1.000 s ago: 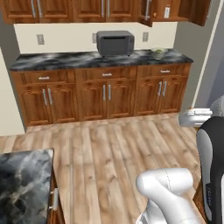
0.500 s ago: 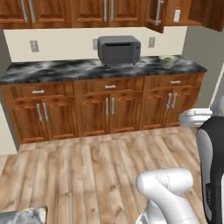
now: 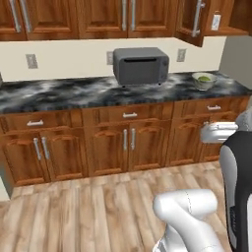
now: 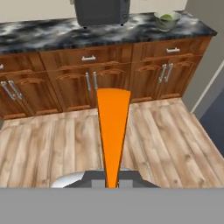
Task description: Pick the cheese from the fridge and the cheese grater from the cabinet and place them next to the salad bowl.
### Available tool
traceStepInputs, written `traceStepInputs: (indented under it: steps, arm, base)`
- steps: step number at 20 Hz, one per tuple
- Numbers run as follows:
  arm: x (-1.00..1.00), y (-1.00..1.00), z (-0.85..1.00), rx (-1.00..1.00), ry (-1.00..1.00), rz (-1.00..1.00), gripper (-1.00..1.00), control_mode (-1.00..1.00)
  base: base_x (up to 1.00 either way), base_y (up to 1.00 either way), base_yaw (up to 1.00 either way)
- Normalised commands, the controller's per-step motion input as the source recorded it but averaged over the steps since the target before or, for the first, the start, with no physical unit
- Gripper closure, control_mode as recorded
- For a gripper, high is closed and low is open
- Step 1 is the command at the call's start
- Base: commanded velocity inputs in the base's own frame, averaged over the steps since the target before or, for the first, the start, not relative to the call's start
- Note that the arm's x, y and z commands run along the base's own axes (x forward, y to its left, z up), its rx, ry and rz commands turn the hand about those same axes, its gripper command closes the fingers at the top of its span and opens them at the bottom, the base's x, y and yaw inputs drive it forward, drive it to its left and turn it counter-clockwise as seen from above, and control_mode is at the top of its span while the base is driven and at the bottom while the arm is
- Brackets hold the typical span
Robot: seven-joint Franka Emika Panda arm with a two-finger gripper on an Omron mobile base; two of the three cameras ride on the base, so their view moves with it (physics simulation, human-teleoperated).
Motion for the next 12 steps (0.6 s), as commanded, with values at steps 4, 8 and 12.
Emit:
traceStepInputs:
  steps: [4, 8, 12]
  arm:
    - [0.0, 0.0, 0.0, 0.0, 0.0, 0.0, 1.0, 1.0]
    - [0.0, 0.0, 0.0, 0.0, 0.0, 0.0, 1.0, 1.0]
    - [0.0, 0.0, 0.0, 0.0, 0.0, 0.0, 1.0, 1.0]
  base:
    - [1.0, -0.75, 0.0]
    - [1.0, -0.95, 0.0]
    - [0.95, -1.0, 0.0]
